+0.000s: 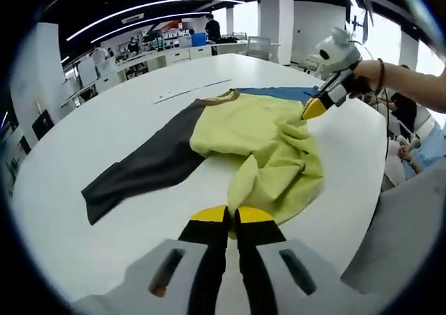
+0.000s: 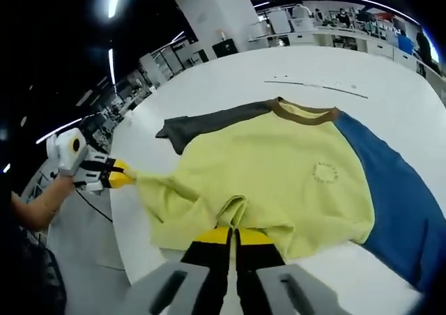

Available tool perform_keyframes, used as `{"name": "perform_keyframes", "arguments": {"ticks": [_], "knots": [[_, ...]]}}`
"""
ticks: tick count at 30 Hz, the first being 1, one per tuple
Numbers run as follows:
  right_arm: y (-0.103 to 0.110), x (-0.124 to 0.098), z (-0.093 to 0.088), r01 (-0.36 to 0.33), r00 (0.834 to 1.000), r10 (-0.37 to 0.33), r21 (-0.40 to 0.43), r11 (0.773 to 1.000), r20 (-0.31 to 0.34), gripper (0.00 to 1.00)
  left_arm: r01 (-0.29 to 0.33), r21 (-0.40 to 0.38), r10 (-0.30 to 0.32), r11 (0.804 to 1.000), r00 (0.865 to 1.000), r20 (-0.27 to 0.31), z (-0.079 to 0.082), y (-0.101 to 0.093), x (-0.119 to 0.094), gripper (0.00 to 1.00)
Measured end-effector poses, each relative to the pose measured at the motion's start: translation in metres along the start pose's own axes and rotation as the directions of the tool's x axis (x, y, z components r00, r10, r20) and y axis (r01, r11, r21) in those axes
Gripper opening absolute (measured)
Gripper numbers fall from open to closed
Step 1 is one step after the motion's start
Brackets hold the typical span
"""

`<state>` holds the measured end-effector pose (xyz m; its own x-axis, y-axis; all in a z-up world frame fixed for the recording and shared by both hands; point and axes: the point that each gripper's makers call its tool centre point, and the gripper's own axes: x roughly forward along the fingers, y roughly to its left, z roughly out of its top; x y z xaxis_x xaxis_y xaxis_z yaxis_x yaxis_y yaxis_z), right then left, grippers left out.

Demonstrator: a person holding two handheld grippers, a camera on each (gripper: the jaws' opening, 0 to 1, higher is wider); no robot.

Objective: Fold the garment on the visible template until the final outline fits inside the template.

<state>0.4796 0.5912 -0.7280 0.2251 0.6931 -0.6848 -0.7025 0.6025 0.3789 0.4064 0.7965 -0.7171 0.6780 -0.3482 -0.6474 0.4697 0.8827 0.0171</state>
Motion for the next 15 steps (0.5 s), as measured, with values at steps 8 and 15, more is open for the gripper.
{"name": "perform_keyframes", "arguments": {"ticks": [8,15], "knots": [[0.000,-0.041,-0.018,0.030,0.999,-0.030,0.005,1.000,0.040,0.00,-0.019,-0.013,0.019,1.000,1.000,-0.003,-0.003,-0.003,-0.017,0.01],[-0.001,-0.075,-0.042,0.073,0.995,-0.074,0.022,0.997,0.064,0.00,-0.020,-0.056,0.019,0.998,1.000,-0.021,-0.014,-0.011,-0.029,0.01]]}}
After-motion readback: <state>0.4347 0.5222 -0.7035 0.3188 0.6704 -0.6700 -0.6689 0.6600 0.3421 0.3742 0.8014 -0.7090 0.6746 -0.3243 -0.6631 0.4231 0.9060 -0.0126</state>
